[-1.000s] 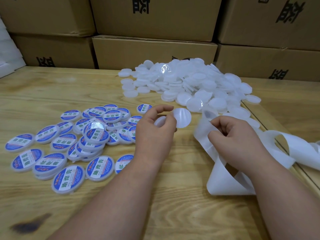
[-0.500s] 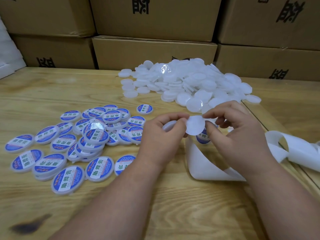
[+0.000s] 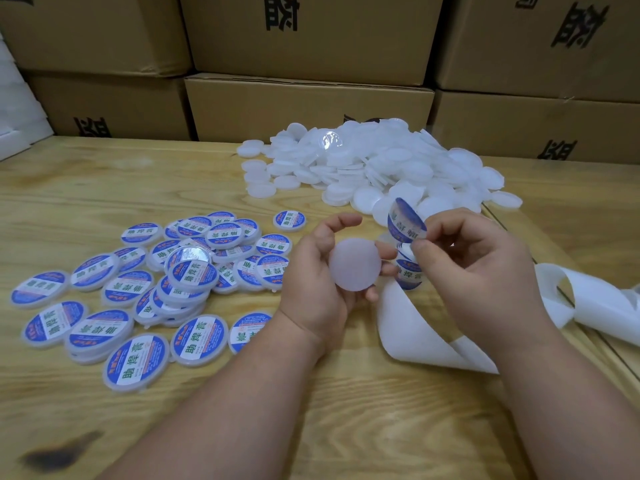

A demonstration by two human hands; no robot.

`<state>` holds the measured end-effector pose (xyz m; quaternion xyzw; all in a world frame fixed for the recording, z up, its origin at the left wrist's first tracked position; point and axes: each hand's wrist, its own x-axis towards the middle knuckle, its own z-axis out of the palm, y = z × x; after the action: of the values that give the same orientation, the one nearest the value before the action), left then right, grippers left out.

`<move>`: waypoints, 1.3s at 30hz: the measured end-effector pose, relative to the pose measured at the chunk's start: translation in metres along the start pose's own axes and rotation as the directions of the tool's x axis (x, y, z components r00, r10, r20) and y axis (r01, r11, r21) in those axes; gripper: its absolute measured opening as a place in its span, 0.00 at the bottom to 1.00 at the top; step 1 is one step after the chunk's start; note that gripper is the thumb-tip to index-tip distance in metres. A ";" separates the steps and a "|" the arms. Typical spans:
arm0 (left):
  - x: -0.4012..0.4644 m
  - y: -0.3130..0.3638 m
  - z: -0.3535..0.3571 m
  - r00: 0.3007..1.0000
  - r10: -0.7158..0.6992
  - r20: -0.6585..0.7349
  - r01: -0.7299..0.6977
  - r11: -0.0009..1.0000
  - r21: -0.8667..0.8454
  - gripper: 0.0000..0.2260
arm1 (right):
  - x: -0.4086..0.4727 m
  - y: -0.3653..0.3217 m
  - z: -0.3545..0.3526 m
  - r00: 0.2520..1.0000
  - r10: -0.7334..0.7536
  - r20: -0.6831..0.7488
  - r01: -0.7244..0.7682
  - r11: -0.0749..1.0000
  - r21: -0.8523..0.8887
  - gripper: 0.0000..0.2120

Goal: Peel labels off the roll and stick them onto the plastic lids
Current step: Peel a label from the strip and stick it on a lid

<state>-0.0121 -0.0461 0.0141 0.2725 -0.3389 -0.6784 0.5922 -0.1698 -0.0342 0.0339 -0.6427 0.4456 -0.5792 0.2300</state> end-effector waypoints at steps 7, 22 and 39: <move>0.005 0.000 0.005 1.000 -0.018 -0.019 0.016 0.994 -0.104 0.14 | 0.001 -0.003 -0.001 0.963 0.232 0.138 -0.258 0.940 0.222 0.09; 0.007 -0.004 -0.001 0.992 -0.048 0.117 0.062 0.992 -0.114 0.18 | 0.000 0.009 0.001 0.881 0.426 0.206 -0.439 0.898 0.019 0.12; 0.005 -0.006 -0.002 0.990 -0.017 0.137 0.022 0.999 -0.035 0.12 | 0.000 0.014 -0.001 0.883 0.432 0.186 -0.431 0.901 -0.045 0.12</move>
<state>-0.0156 -0.0510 0.0083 0.2178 -0.3637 -0.7073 0.5658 -0.1751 -0.0408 0.0223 -0.5803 0.5537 -0.4487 0.3941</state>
